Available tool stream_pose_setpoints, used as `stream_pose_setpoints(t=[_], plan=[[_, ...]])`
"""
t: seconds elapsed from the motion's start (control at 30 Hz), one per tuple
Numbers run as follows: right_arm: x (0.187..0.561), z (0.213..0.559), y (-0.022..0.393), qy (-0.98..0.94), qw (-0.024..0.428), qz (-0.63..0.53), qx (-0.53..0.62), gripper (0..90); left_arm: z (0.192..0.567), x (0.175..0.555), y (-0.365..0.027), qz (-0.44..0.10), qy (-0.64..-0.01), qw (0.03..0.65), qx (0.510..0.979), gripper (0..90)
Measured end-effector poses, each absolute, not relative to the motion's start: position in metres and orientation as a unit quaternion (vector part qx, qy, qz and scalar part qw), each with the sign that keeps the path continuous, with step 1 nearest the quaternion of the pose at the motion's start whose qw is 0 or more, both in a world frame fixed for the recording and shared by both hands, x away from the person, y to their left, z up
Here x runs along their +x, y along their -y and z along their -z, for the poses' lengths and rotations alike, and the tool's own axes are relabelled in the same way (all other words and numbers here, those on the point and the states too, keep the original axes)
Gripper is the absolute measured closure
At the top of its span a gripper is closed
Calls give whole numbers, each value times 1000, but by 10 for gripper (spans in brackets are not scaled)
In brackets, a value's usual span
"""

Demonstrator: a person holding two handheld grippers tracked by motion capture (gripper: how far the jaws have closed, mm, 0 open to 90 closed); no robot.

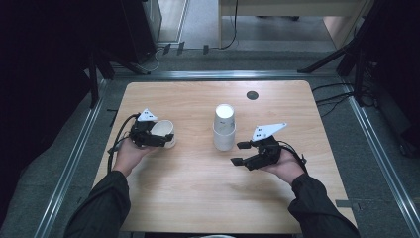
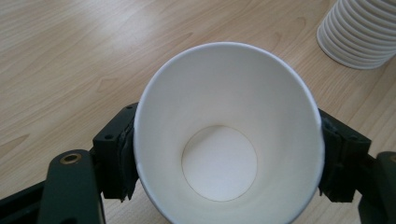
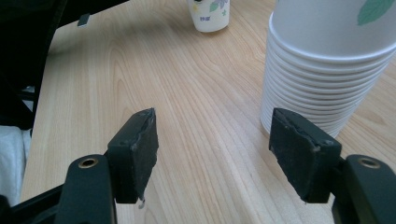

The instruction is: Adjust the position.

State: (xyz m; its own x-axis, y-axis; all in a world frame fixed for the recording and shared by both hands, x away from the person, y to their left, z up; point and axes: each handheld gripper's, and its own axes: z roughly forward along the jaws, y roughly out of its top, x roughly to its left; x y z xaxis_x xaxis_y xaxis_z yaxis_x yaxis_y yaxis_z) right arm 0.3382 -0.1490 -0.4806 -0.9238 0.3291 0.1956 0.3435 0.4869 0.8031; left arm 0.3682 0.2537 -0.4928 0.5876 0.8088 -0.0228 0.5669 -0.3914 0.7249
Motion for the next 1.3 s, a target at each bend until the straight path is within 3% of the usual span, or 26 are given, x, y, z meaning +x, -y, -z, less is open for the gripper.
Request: stream_pose_setpoints(t=[0.8,1.3], plan=[[340,481,150,862,7,468,-195,338,499,368,-250,-161,-417,346,824,202],[339,481,150,862,7,468,-195,339,499,370,-252,-139,-428,359,818,101]])
